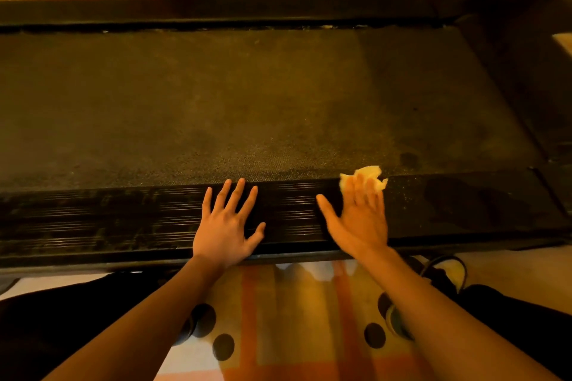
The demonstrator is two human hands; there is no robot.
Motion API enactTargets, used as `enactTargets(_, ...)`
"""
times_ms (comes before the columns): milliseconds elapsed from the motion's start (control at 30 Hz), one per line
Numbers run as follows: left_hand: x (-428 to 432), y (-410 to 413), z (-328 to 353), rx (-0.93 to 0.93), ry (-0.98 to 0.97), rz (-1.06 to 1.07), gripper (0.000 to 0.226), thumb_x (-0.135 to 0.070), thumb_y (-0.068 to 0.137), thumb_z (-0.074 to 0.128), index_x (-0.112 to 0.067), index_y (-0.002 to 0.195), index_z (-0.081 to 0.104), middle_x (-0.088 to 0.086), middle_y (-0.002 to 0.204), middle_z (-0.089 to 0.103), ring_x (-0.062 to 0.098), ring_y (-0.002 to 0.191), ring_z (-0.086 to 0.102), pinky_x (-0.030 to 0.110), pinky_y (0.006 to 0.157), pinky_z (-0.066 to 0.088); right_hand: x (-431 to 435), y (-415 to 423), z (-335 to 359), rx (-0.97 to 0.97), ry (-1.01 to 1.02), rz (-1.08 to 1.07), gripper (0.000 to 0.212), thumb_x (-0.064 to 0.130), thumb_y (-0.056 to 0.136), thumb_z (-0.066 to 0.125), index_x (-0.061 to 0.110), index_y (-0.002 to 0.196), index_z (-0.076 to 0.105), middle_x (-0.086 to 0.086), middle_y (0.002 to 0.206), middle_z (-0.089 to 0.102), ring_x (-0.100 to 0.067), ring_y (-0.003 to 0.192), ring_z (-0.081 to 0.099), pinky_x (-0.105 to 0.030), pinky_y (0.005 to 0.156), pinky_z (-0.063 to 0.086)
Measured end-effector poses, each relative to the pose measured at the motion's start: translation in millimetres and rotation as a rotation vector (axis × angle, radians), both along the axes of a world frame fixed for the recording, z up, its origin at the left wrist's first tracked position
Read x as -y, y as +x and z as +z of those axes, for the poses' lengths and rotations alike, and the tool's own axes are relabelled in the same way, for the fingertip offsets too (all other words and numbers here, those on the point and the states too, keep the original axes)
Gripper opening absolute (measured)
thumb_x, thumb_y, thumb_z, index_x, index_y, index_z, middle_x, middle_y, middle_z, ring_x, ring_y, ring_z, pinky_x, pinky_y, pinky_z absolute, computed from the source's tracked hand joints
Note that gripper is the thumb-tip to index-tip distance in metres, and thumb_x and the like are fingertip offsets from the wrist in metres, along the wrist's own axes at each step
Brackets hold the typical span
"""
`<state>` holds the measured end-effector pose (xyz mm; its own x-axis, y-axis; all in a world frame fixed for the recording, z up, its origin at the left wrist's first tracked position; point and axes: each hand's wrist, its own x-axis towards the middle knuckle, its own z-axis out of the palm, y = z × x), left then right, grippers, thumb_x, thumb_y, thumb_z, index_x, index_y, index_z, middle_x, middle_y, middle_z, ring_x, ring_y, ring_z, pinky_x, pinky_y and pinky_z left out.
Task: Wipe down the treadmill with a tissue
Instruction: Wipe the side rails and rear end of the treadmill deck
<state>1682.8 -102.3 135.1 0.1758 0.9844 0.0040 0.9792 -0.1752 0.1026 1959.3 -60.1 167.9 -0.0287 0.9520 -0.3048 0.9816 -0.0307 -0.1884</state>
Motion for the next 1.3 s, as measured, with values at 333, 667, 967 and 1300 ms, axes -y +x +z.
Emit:
enactTargets(333,-0.7,0.1,1.7,-0.002,0.000,-0.001,0.078,-0.067,0.099,0.032,-0.024,0.163,0.029,0.011,0.169,0.027,0.035,0.157,0.019,0.064,0.124,0.016,-5.7,-16.8,2.5,-0.032,0.057,0.346,0.098,0.084,0.086,-0.012,0.030,0.166,0.001,0.005,0.174,-0.007,-0.012,0.157,-0.018,-0.046,0.128,-0.010)
enactTargets(667,-0.1,-1.5,-0.7,0.003,-0.009,-0.010,0.080,-0.071,0.098,0.031,-0.024,0.163,0.029,0.012,0.169,0.026,0.036,0.158,0.017,0.064,0.125,0.014,-4.1,-104.0,8.7,-0.087,-0.040,0.275,0.110,0.088,0.083,-0.008,0.020,0.167,0.010,-0.002,0.174,0.005,-0.021,0.160,-0.010,-0.045,0.128,-0.010)
enactTargets(967,-0.7,-0.7,-1.3,0.012,0.012,-0.009,0.078,-0.067,0.099,0.034,-0.023,0.163,0.030,0.012,0.169,0.027,0.037,0.157,0.018,0.064,0.124,0.015,-9.7,26.2,0.7,0.076,0.043,0.089,0.117,0.088,0.076,-0.021,0.020,0.167,0.006,-0.004,0.174,0.006,-0.019,0.160,-0.003,-0.047,0.130,-0.002)
enactTargets(1300,-0.3,-1.7,0.4,-0.010,-0.016,-0.007,0.080,-0.070,0.099,0.032,-0.024,0.164,0.028,0.010,0.170,0.024,0.035,0.158,0.016,0.064,0.125,0.014,15.7,-58.8,2.6,-0.046,0.041,0.440,0.110,0.086,0.079,-0.023,0.025,0.167,0.001,0.004,0.173,-0.011,-0.013,0.157,-0.021,-0.045,0.129,-0.008)
